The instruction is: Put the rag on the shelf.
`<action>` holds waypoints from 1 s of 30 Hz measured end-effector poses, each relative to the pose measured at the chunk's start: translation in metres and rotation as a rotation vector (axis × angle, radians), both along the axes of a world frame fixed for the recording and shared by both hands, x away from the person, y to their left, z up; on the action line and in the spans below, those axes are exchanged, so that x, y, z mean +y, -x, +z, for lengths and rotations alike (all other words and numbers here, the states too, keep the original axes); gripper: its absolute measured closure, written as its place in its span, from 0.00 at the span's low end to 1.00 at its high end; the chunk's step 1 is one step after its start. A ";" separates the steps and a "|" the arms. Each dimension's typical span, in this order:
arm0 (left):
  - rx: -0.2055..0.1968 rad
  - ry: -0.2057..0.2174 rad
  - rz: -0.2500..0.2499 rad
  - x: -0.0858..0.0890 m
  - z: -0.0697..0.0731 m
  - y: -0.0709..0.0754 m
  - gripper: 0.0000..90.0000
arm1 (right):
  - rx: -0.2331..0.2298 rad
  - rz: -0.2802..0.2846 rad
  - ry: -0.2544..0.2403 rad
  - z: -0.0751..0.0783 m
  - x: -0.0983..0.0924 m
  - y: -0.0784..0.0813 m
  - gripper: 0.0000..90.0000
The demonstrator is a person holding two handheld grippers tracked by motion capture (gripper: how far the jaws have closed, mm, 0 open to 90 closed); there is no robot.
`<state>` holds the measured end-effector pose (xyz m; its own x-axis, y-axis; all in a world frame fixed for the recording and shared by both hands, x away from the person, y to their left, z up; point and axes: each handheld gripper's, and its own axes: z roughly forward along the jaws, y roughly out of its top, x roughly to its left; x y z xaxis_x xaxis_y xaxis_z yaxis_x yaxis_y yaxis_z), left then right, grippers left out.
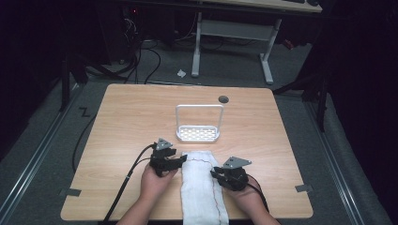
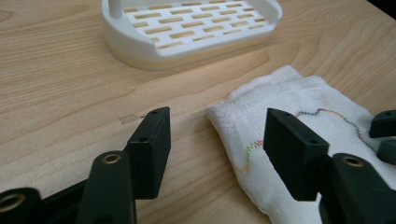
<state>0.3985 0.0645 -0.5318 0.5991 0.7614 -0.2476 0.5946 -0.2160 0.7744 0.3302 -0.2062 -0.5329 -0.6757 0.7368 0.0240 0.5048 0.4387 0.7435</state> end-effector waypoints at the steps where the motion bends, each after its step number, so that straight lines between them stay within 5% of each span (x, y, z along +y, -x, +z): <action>1: 0.017 0.019 0.001 0.000 -0.002 -0.002 0.49 | 0.001 -0.001 -0.002 0.000 0.000 0.000 0.82; 11: 0.051 0.032 -0.009 -0.004 -0.007 -0.005 0.65 | 0.000 0.002 -0.003 0.000 0.000 0.000 0.82; 17: 0.063 0.035 -0.048 -0.008 -0.009 -0.001 0.92 | 0.001 -0.051 -0.049 0.007 -0.005 -0.008 0.79; 21: 0.068 0.043 -0.057 -0.007 -0.009 -0.001 0.94 | 0.026 -0.112 -0.055 0.012 -0.006 -0.026 0.73; 22: 0.074 0.049 -0.056 -0.006 -0.010 -0.001 0.94 | 0.057 -0.150 -0.071 0.009 -0.005 -0.043 0.68; 25: 0.076 0.046 -0.055 -0.006 -0.010 -0.001 0.93 | 0.087 -0.167 -0.081 0.005 -0.001 -0.056 0.68; 30: 0.082 0.050 -0.052 -0.005 -0.010 -0.001 0.92 | 0.073 -0.143 -0.045 0.002 0.014 -0.066 0.72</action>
<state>0.3994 0.0590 -0.5418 0.6136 0.7154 -0.3343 0.6454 -0.2104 0.7343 0.3958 -0.1923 -0.5311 -0.5596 0.8222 0.1043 0.6127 0.3258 0.7200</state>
